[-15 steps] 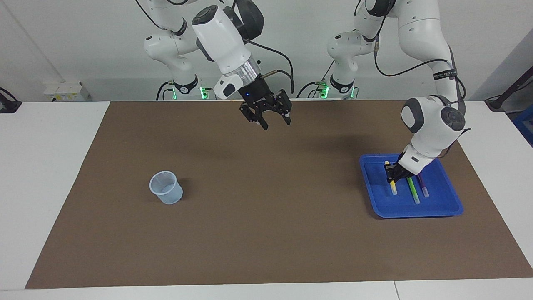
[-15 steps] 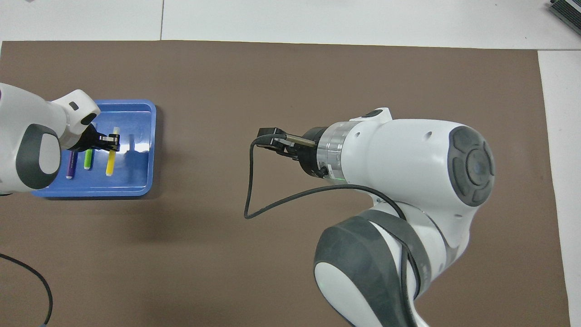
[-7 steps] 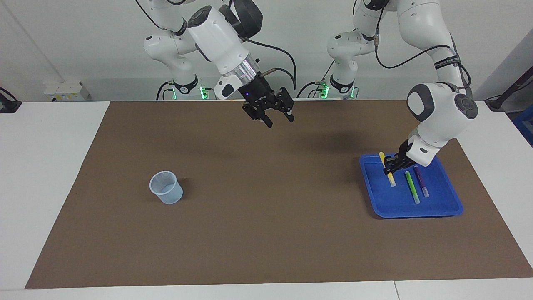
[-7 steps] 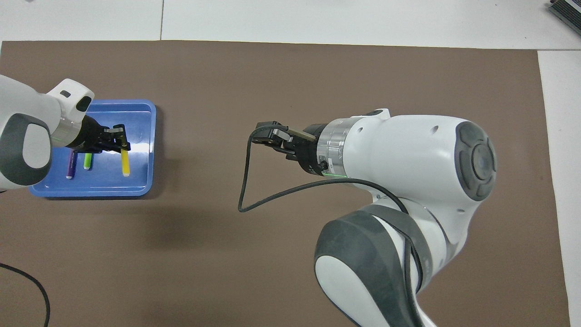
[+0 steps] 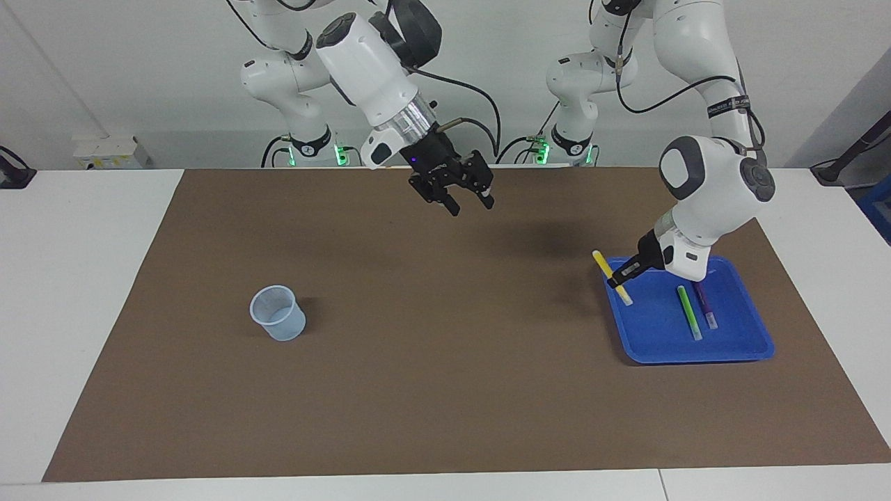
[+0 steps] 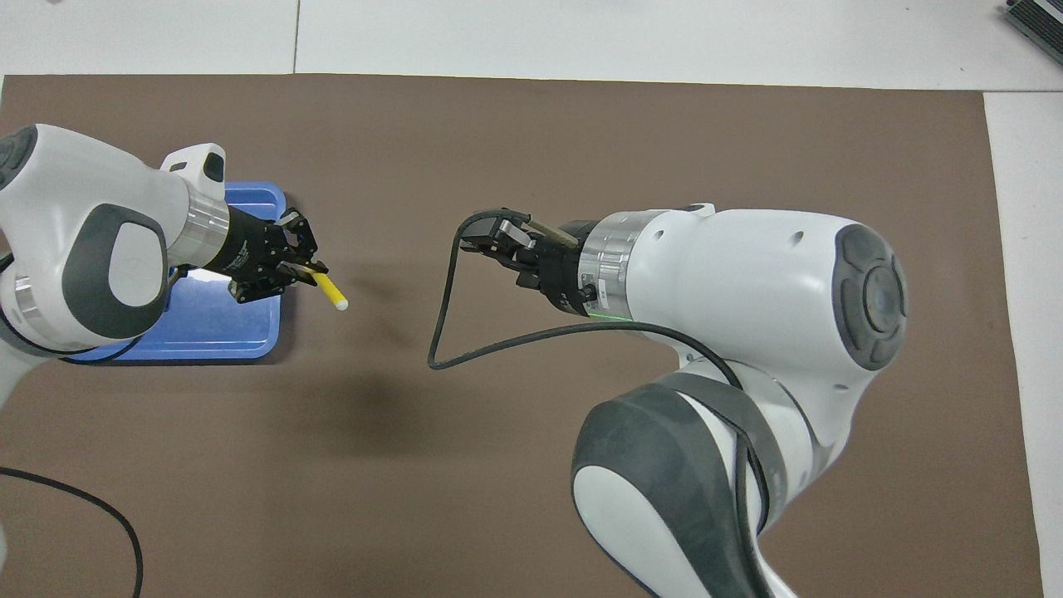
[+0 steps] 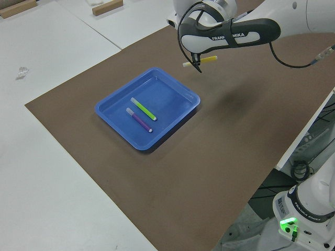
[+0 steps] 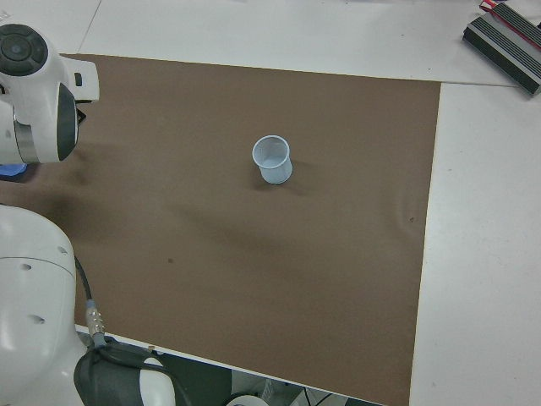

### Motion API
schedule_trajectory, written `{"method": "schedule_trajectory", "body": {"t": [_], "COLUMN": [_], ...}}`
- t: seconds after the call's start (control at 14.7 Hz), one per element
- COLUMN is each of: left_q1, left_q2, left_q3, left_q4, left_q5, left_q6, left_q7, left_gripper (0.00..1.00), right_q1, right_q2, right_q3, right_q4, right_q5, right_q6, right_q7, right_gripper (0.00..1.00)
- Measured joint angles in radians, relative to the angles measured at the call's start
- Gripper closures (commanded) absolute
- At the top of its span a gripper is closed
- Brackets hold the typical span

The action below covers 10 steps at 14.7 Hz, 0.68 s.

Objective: Transfer and insert pens with both arms
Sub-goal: 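Carry the yellow pen toward the right gripper with the left gripper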

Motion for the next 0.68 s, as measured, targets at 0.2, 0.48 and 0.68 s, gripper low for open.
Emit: {"method": "schedule_trajectory", "body": {"t": [0.2,0.48,0.68], "left_q1": [-0.04,-0.111,-0.122], "left_q2": [-0.002,-0.012,-0.022], "left_q3": [0.0,-0.002,-0.002], "left_q4": [0.005,0.009,0.011], "left_q5": [-0.067,-0.118,-0.241], "left_q6": [0.003,0.025,0.024], "left_q7": [-0.156,-0.317,-0.34], "left_gripper": [1.0,1.0,1.0], "right_q1": [0.012,0.058,0.063], "right_q2": [0.001,0.017,0.037], "right_q3": [0.001,0.002,0.0], "right_q4": [0.004,-0.007,-0.017], "right_q5": [0.0,0.0,-0.001], "right_q6": [0.025,0.051,0.061], "right_q7": [0.053,0.064,0.023], "right_gripper": [0.27,0.3,0.31]}}
